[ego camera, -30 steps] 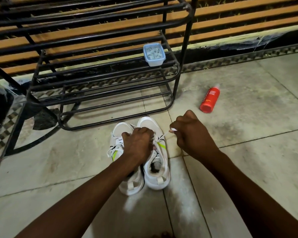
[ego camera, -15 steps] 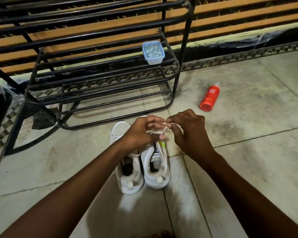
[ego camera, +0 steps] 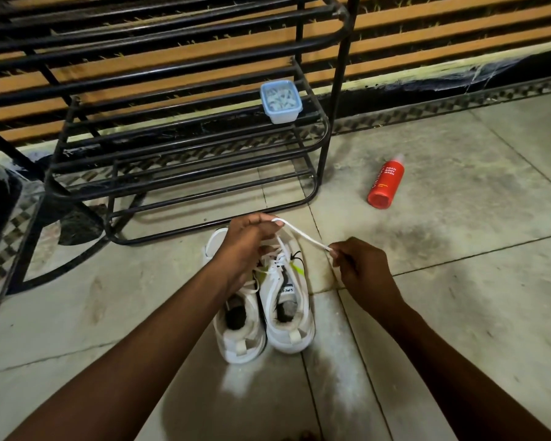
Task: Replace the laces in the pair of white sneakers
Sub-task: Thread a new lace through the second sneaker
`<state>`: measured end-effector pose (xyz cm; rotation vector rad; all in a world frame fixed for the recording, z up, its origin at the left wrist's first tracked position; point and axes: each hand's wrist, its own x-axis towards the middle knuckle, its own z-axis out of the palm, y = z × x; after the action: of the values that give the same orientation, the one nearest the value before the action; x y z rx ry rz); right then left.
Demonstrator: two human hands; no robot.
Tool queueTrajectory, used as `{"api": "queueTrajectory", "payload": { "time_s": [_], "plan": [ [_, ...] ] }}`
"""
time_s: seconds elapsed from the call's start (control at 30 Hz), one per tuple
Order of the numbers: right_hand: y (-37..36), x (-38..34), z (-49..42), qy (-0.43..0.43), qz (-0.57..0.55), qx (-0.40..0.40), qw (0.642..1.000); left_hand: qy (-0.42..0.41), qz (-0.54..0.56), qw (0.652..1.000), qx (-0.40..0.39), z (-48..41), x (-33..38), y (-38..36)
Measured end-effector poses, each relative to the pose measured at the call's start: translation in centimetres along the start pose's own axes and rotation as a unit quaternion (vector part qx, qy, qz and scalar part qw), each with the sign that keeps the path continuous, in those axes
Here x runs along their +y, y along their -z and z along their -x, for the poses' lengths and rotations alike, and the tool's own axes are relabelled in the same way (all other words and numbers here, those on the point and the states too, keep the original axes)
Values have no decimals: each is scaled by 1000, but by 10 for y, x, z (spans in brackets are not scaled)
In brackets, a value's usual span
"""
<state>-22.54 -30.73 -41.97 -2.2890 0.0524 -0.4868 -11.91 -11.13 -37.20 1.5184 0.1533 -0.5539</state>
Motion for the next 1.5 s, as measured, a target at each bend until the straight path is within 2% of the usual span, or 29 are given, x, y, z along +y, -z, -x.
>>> {"api": "queueTrajectory", "payload": {
  "time_s": [0.17, 0.3, 0.5, 0.57, 0.63, 0.73, 0.8, 0.9, 0.97, 1.1, 1.2, 1.33, 1.5],
  "plan": [
    [-1, 23, 16, -13, 76, -63, 995, 26, 59, 996, 61, -4, 0, 5],
    [-1, 39, 29, -39, 131, -116, 984, 16, 22, 992, 125, -5, -6, 4],
    [-4, 43, 40, -73, 133, -102, 983, -17, 21, 993, 117, -4, -5, 3],
    [-7, 40, 40, -75, 104, -69, 989, -45, -20, 994, 99, 0, -3, 2],
    [-11, 34, 36, -87, 71, -40, 993, -74, -109, 987, 96, 5, -5, 2],
    [-17, 23, 29, -157, -33, -19, 987, -103, -233, 964, 76, 20, -17, 4],
    [-22, 14, 24, -190, -141, -9, 972, -118, -318, 939, 48, 32, -29, 4],
    [-28, 0, 16, -208, -271, 7, 940, -137, -457, 879, 30, 43, -43, 5],
    [-31, -6, 10, -199, -304, 4, 931, -144, -494, 857, 33, 46, -47, 6],
    [-38, -20, 2, -182, -331, -7, 926, -140, -465, 872, 61, 53, -50, 15],
    [-45, -29, -3, -164, -306, -17, 938, -132, -445, 882, 73, 57, -48, 19],
    [-56, -40, -4, -99, -195, -29, 975, -149, -441, 881, 82, 60, -43, 21],
    [-67, -48, -2, -77, -109, -29, 991, -143, -429, 888, 79, 56, -45, 23]
  ]
}}
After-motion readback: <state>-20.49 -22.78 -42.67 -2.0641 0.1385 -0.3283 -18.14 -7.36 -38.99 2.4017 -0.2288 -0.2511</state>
